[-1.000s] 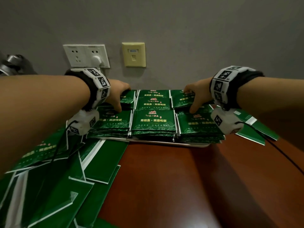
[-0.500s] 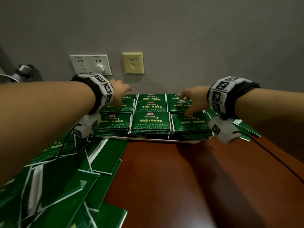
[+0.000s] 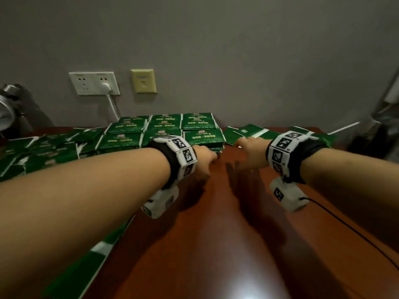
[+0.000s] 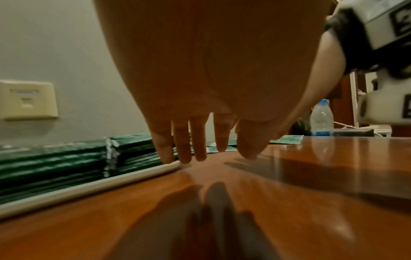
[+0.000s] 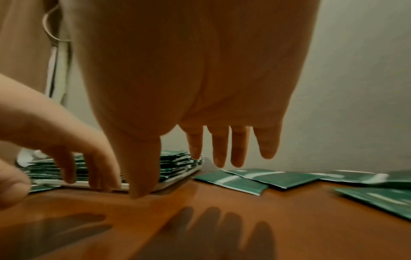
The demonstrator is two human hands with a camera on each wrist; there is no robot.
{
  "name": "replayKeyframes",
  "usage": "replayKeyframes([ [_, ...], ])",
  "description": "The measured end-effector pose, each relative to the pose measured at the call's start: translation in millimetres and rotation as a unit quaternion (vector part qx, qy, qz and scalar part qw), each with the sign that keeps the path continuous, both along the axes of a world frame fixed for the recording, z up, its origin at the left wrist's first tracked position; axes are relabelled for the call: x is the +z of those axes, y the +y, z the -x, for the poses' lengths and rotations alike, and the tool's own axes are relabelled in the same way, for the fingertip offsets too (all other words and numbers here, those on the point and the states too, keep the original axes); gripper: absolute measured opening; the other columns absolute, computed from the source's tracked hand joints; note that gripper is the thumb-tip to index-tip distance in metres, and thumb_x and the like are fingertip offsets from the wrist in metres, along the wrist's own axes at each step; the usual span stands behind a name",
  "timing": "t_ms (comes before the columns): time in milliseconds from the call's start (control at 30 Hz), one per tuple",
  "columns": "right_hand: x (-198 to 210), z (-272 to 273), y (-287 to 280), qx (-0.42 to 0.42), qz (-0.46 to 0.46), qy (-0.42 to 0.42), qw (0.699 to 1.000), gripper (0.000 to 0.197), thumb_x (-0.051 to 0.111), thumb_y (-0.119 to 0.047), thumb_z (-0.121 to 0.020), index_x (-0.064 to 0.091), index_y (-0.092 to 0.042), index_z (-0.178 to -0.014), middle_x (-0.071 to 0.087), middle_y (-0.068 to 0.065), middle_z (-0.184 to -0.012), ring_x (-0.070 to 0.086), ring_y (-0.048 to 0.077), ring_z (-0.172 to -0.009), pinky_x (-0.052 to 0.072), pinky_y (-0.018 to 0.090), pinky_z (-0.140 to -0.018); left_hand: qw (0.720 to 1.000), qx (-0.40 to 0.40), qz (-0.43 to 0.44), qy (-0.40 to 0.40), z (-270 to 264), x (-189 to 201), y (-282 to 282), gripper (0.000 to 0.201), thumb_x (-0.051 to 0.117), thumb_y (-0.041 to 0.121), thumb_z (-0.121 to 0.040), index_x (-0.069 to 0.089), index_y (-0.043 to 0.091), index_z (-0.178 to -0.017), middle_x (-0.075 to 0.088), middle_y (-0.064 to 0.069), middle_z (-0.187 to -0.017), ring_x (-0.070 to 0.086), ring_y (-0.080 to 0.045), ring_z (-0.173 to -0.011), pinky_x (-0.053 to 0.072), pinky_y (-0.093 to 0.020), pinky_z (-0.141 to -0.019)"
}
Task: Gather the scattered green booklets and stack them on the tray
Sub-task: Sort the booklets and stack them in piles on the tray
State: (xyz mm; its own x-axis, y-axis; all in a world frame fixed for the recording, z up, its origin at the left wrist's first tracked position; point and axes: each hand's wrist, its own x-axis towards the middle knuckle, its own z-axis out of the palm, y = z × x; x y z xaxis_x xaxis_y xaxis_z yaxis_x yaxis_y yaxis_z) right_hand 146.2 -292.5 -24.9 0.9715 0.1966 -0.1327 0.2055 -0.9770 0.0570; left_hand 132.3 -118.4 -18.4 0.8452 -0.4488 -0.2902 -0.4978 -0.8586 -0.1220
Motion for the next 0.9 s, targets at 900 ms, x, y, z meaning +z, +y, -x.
replayKeyframes([
  [900, -47, -112, -200, -0.191, 0.027, 0.071, 0.979, 0.095, 0.052, -0.075, -0.078, 0.023, -0.023, -0.152, 0.037, 0.012, -0.15, 0.043, 0.032, -0.132, 0.038, 0.045, -0.108, 0.998, 0.051, 0.019, -0.031, -128, -61, -170, 0.064, 0.047, 0.056, -0.092, 0.038, 0.023, -0.146, 0.041, -0.015, -0.144, 0.048, -0.033, -0.126, 0.044, -0.041, -0.102],
])
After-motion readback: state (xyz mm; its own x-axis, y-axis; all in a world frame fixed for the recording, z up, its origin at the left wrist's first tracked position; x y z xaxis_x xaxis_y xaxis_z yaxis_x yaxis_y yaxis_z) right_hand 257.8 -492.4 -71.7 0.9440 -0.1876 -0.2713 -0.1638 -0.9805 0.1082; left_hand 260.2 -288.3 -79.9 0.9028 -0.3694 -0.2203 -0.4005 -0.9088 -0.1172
